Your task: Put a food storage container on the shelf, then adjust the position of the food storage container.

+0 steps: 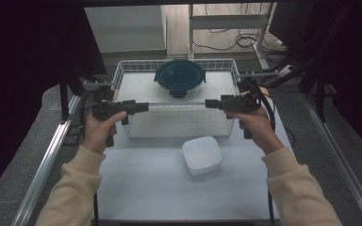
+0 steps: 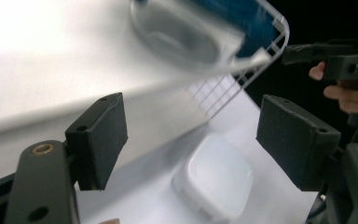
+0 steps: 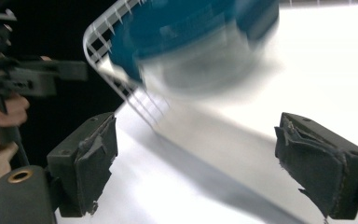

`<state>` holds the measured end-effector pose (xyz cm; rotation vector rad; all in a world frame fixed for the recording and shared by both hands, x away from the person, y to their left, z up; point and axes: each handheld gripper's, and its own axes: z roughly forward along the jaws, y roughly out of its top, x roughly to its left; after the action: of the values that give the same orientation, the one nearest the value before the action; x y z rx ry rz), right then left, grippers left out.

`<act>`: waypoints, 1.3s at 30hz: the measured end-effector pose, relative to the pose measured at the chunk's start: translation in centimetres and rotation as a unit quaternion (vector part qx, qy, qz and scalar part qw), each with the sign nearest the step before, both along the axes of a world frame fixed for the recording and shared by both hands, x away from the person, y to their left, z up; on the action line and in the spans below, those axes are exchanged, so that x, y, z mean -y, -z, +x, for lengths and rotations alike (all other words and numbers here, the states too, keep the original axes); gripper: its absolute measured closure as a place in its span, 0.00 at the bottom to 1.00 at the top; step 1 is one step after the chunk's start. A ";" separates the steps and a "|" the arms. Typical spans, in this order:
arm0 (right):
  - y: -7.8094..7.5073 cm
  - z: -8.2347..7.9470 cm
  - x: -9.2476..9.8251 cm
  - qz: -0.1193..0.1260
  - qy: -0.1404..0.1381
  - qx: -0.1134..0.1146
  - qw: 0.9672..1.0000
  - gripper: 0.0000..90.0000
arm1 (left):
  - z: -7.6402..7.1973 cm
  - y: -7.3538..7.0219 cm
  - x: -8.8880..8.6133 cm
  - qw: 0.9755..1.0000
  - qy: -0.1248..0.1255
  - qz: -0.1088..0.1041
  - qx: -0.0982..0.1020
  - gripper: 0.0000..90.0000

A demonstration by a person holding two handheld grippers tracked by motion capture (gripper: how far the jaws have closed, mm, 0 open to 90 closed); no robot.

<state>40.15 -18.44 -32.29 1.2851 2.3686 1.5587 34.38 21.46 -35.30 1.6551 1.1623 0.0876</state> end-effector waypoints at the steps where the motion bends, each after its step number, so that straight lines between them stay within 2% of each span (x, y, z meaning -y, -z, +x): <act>1: 0.8 -0.8 0.6 -0.005 -0.003 0.005 1.000 0.15 | -0.5 0.4 -0.1 1.000 0.001 0.007 0.000 0.27; 3: 1.8 -1.9 1.4 -0.012 -0.003 0.009 1.000 0.16 | -1.6 1.7 -0.2 1.000 -0.010 0.026 0.002 0.27; 4: 2.4 -2.4 1.8 -0.019 -0.001 0.013 1.000 0.16 | -2.2 2.5 -0.2 0.999 -0.016 0.042 0.001 0.27; 7: 3.9 -4.0 2.8 -0.038 0.003 0.021 0.999 0.17 | -3.4 4.2 -0.2 0.999 -0.015 0.048 -0.004 0.26; 10: 5.3 -5.4 3.5 -0.051 0.012 0.024 0.998 0.19 | -4.5 6.0 0.1 0.997 -0.012 0.070 -0.009 0.27; 12: 6.2 -6.3 3.7 -0.066 0.016 0.029 0.997 0.21 | -5.4 7.1 0.0 0.997 -0.015 0.077 -0.014 0.27; 14: 7.2 -7.1 3.8 -0.069 0.012 0.025 0.997 0.22 | -6.1 7.9 0.0 0.996 -0.010 0.088 -0.020 0.26; 17: 8.6 -8.0 4.1 -0.084 0.017 0.019 0.996 0.23 | -6.8 9.2 -0.1 0.994 -0.021 0.097 -0.035 0.26; 19: 9.2 -8.5 4.3 -0.081 0.020 0.013 0.996 0.24 | -7.1 9.6 -0.2 0.993 -0.029 0.110 -0.040 0.26; 21: 10.0 -9.0 4.5 -0.081 0.023 0.011 0.996 0.25 | -7.4 10.0 -0.4 0.993 -0.037 0.107 -0.045 0.27; 24: 10.9 -9.3 4.9 -0.091 0.027 0.000 0.995 0.25 | -7.7 10.7 -0.4 0.992 -0.031 0.109 -0.052 0.27; 28: 11.8 -9.4 5.3 -0.098 0.031 -0.005 0.995 0.26 | -7.6 11.0 -0.3 0.993 -0.031 0.103 -0.053 0.27; 32: 12.3 -9.2 5.4 -0.105 0.030 -0.008 0.994 0.26 | -7.6 11.2 0.0 0.993 -0.026 0.106 -0.053 0.26; 39: 12.3 -9.2 5.7 -0.104 0.041 -0.008 0.994 0.28 | -7.6 11.2 -0.4 0.993 -0.033 0.103 -0.051 0.26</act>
<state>30.95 -24.17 -44.63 1.3344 2.3783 1.2465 26.82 21.83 -46.51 1.8192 1.3211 0.1716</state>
